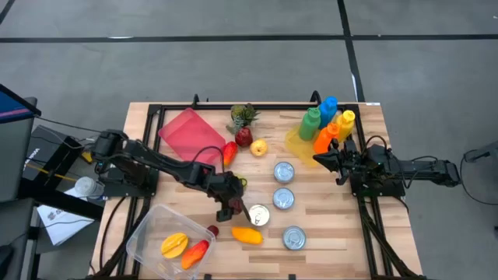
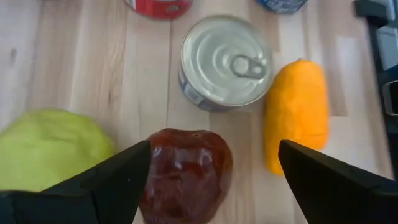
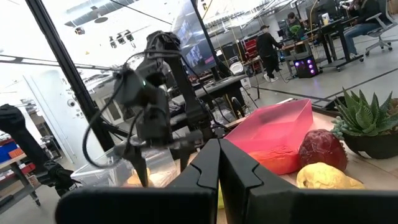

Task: Pick & Place Food Item
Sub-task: Put the bottom dark red apple into the transparent bin

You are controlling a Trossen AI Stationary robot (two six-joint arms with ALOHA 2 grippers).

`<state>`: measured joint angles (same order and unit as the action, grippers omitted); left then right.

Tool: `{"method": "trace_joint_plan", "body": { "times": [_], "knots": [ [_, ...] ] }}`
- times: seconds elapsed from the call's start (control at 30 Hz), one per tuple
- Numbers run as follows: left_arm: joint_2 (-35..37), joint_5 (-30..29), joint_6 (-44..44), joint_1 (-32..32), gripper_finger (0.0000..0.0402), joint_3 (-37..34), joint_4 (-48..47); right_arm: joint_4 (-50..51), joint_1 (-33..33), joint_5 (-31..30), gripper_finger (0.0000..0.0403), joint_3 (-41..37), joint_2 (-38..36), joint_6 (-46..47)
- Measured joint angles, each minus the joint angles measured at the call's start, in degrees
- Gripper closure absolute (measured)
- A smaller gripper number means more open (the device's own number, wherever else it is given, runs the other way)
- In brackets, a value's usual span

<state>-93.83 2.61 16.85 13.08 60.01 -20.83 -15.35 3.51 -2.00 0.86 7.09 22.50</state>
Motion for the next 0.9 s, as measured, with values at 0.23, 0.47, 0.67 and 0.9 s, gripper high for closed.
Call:
{"method": "trace_joint_plan", "body": {
  "times": [0.23, 0.47, 0.67, 0.9],
  "knots": [
    [-4.56, -0.86, 2.83, 0.65, 0.0055, 0.01, 0.29, 0.01, -0.02, 0.02, 0.0403, 0.0, 0.0, 0.0],
    [-5.63, -1.36, 3.11, 1.14, 0.0055, 0.0, -0.89, 0.04, -0.02, 0.02, 0.0403, 0.0, 0.02, -0.02],
    [-2.85, 0.3, 5.14, 1.09, 0.0055, 0.02, -6.64, 0.02, -0.01, 0.01, 0.0403, 0.0, 0.0, 0.0],
    [2.77, 0.27, 11.63, 1.09, 0.0055, 0.08, -13.86, 0.04, -0.02, 0.02, 0.0403, 0.0, 0.0, 0.0]
  ]
}}
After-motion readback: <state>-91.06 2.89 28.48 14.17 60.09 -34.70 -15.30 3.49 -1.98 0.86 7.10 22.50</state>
